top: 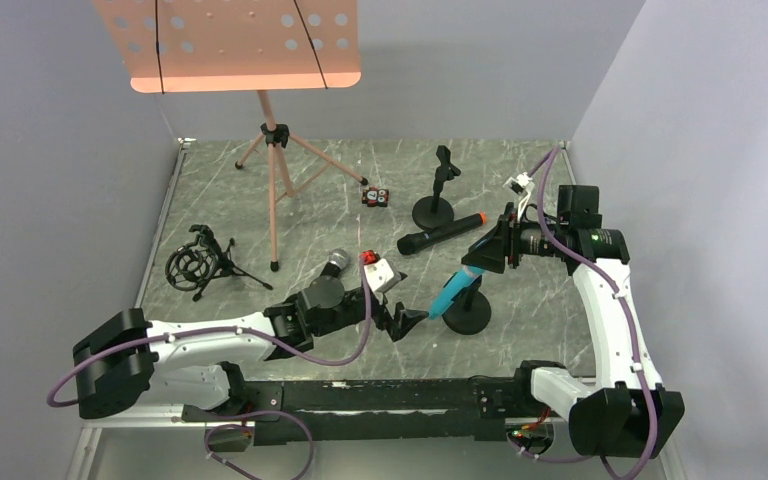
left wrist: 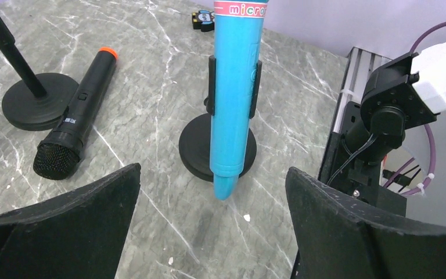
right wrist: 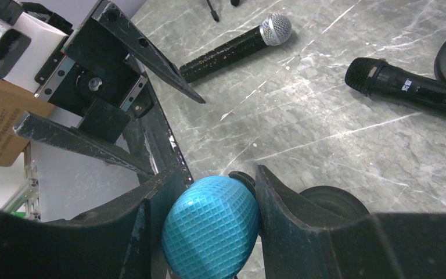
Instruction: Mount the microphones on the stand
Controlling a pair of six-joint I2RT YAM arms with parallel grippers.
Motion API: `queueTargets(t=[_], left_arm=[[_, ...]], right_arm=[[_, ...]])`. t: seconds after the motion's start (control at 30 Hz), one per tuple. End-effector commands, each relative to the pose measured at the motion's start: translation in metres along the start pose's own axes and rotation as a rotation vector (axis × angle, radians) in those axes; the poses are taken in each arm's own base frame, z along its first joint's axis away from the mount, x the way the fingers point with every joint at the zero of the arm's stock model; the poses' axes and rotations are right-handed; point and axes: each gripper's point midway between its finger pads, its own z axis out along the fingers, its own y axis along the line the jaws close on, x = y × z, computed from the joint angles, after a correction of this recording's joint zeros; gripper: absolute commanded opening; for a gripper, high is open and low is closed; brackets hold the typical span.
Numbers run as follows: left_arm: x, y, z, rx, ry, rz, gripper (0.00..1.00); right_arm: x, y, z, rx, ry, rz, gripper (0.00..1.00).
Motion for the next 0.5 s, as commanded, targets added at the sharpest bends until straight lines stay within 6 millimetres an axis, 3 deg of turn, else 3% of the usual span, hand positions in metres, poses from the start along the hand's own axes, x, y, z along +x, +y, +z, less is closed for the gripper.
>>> queueTargets(t=[0.0, 0.1, 0.2, 0.27, 0.33, 0.47], left_arm=[[-0.034, -0.006, 0.002, 0.013, -0.082, -0.03, 0.99], [-0.032, -0.013, 0.002, 0.045, -0.064, -0.049, 0.99], [-0.036, -0.017, -0.002, 0.062, -0.074, -0.068, 0.99], [-0.038, -0.019, -0.004, 0.072, -0.082, -0.085, 0.99], [-0.039, -0.02, -0.007, 0.074, -0.083, -0.099, 0.99], [-0.038, -0.018, -0.013, 0.058, -0.085, -0.117, 0.99]], right_arm=[[0.023, -0.02, 0.001, 0.082, 0.086, 0.027, 0.11], [0.018, -0.014, -0.001, 0.066, 0.076, 0.0, 0.15], [0.005, -0.007, -0.005, 0.069, 0.053, -0.046, 0.28], [-0.004, -0.005, -0.008, 0.08, 0.034, -0.073, 0.44], [-0.013, -0.004, -0.011, 0.099, 0.015, -0.092, 0.7], [-0.022, -0.012, -0.017, 0.147, -0.005, -0.126, 0.99]])
